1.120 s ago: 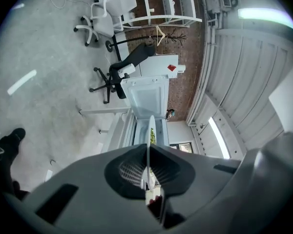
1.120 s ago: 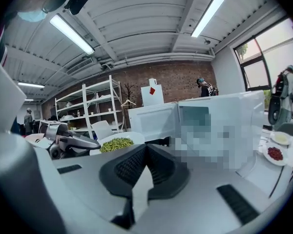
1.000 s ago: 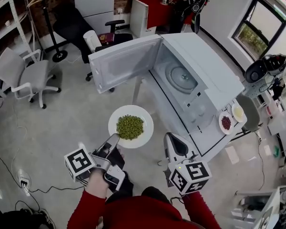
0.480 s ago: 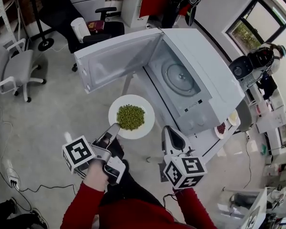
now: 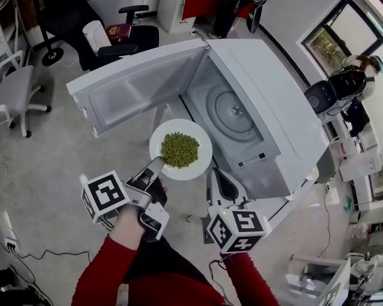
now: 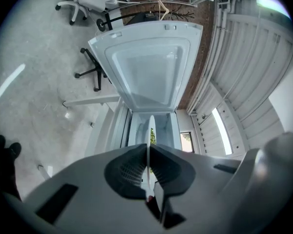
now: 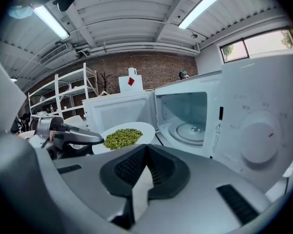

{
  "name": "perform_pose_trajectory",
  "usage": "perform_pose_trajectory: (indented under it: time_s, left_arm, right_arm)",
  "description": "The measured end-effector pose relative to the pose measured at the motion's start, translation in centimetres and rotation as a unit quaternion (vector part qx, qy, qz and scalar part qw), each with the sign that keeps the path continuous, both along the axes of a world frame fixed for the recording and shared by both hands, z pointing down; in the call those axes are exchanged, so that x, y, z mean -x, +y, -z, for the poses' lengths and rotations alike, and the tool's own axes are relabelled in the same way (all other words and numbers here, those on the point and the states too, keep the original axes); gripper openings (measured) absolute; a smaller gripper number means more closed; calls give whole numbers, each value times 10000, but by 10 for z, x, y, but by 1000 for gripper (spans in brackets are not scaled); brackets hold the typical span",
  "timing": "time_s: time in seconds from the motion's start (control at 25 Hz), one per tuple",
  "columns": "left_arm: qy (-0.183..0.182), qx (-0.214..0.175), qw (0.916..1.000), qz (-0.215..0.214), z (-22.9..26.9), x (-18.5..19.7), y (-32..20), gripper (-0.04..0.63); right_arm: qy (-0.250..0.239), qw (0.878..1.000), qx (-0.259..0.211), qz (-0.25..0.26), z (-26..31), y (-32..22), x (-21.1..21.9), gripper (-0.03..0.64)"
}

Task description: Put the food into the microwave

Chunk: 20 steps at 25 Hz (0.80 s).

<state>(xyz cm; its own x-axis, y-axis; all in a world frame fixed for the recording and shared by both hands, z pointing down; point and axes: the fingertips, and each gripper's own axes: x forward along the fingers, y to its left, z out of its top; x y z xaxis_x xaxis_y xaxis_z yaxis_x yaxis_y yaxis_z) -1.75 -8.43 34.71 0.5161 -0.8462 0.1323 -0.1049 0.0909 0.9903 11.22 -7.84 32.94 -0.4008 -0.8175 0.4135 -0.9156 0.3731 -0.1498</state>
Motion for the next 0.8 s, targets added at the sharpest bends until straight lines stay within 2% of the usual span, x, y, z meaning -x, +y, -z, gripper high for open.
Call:
perform_pose_trajectory:
  time_s: [0.08, 0.24, 0.4, 0.64, 0.8]
  left_arm:
    - [63, -88, 9999, -95, 1, -8, -13, 20]
    - [-68, 50, 9990, -430, -9, -16, -30, 20]
    - [-84, -43, 9971, -751, -16, -20, -56, 20]
    - [-25, -72, 9903, -1385, -28, -37, -88, 20]
    - [85, -95, 9873, -1581, -32, -43, -109, 20]
  right_arm:
    - [57, 9999, 75, -96, -4, -7, -3, 14]
    - [110, 9991, 221, -355, -8, -14, -5, 14]
    - [234, 9976, 259, -604, -14, -23, 3, 14]
    - [408, 9916, 376, -1169, -23, -29, 7, 14]
    - [560, 9877, 352, -1417, -29, -40, 8, 14]
